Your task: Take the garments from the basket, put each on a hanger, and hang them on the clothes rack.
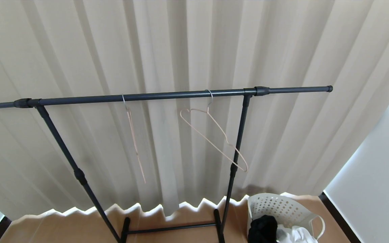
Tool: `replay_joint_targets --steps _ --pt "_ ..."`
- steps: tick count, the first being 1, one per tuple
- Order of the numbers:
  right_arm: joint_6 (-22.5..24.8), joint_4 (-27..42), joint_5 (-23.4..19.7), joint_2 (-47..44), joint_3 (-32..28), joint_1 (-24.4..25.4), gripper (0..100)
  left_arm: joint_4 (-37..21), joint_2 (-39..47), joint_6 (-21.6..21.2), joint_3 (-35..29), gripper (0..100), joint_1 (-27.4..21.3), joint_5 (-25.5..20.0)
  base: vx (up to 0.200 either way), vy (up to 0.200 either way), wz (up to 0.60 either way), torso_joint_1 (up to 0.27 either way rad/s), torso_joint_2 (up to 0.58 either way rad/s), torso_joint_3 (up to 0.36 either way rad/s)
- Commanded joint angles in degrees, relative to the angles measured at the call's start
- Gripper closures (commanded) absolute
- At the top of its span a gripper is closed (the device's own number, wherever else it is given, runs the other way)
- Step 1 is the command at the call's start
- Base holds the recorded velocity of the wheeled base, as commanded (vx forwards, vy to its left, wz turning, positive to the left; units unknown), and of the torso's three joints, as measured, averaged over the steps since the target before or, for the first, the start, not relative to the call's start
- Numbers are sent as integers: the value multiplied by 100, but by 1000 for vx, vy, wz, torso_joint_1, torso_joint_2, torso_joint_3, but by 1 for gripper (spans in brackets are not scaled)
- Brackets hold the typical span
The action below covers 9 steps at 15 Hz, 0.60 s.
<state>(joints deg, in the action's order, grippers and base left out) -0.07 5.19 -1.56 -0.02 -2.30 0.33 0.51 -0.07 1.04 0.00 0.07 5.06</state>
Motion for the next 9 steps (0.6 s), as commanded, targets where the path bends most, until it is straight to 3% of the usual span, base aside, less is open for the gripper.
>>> replay_joint_targets --steps 1,9 --pt "-1 -1 -2 2 2 2 0 2 7 2 0 0 1 -5 0 0 0 0 0 0" --pt "-1 -1 -2 2 2 2 0 2 7 2 0 0 1 4 0 0 0 0 0 0"
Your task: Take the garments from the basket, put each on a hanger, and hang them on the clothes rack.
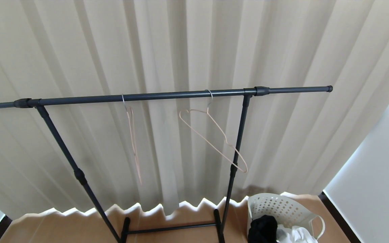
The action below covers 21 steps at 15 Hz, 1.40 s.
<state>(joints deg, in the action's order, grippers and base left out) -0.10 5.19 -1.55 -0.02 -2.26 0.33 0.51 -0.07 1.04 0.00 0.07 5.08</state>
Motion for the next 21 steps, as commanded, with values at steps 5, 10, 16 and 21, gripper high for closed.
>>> replay_joint_targets --steps 5,10,16,21 --pt "-8 -1 -3 2 -12 2 0 2 7 2 0 0 1 1 0 0 0 0 0 0" --pt "1 -1 -3 2 -3 2 0 2 7 2 0 0 1 1 0 0 0 0 0 0" --pt "-105 -1 -12 2 -12 2 0 2 7 2 0 0 1 1 0 0 0 -24 54 29" --pt "-96 -1 -12 2 -12 2 0 2 7 11 0 0 1 1 0 0 0 -132 302 158"
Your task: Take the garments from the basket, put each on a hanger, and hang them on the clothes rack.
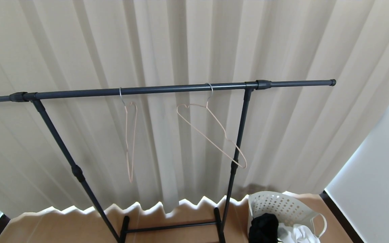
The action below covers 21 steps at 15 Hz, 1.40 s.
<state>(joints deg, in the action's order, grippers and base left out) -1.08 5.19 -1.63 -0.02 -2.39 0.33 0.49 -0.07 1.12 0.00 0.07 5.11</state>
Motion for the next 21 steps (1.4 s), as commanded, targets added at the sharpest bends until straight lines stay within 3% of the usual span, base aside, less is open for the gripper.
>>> replay_joint_targets --steps 1,21 --pt "12 -1 -4 2 2 2 0 4 7 20 0 0 1 -1 0 0 0 -149 330 178" --pt "-32 -1 -12 2 2 2 0 -5 7 125 0 0 19 34 0 0 0 -165 379 212"
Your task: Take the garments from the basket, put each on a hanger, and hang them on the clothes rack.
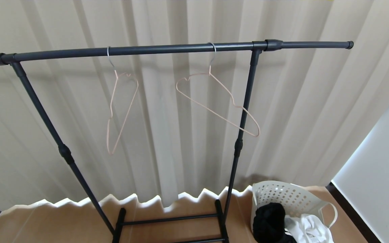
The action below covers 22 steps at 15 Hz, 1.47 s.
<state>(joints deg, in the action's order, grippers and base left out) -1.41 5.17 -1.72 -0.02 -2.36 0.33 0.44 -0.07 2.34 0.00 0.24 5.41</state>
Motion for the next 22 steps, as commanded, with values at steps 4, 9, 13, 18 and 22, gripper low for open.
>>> replay_joint_targets --steps 4,9,13,18,22 --pt "1 2 -4 2 -1 2 0 0 7 3 0 0 2 4 0 0 0 -220 546 316" --pt "1 2 -4 2 -1 2 0 0 7 3 0 0 2 4 0 0 0 -199 525 327" --pt "10 2 -4 2 -1 2 0 0 7 3 0 0 2 4 0 0 0 -172 492 328" --pt "10 2 -4 2 -1 2 0 0 7 3 0 0 2 4 0 0 0 -132 479 337" --pt "18 2 5 2 -1 2 0 0 7 3 0 0 2 4 0 0 0 -89 459 364"
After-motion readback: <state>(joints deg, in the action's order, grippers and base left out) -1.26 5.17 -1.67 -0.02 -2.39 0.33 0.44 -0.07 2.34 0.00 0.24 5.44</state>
